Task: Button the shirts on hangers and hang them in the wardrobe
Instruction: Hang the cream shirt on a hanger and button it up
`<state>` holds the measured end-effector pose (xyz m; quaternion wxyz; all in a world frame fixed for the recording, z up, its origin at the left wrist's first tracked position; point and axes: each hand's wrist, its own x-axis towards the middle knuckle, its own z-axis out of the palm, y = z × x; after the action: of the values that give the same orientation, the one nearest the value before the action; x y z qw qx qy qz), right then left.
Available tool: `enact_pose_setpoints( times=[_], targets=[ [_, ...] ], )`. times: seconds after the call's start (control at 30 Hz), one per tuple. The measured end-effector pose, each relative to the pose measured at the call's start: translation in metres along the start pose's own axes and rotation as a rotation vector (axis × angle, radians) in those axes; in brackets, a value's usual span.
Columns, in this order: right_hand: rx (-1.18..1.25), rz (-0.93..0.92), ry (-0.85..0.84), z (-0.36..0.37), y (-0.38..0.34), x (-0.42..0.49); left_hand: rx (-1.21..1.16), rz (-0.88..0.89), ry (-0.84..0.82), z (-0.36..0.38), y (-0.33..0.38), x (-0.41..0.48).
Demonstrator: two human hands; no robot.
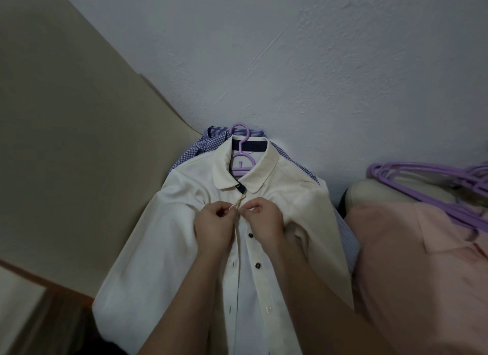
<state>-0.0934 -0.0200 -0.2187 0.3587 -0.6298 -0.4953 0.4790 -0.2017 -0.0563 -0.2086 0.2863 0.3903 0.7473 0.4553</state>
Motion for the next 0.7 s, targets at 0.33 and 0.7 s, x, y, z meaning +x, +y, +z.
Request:
enact_pose_setpoints(
  times=[0.33,0.7],
  targets=[
    [0.066,0.167,0.131,0.017,-0.003,-0.006,-0.357,-0.130,0.002,0.009,-0.005,0.001],
    [0.499,0.276,0.061,0.004,-0.010,-0.012,-0.298,-0.103,-0.053,0.003,-0.003,-0.006]
  ],
)
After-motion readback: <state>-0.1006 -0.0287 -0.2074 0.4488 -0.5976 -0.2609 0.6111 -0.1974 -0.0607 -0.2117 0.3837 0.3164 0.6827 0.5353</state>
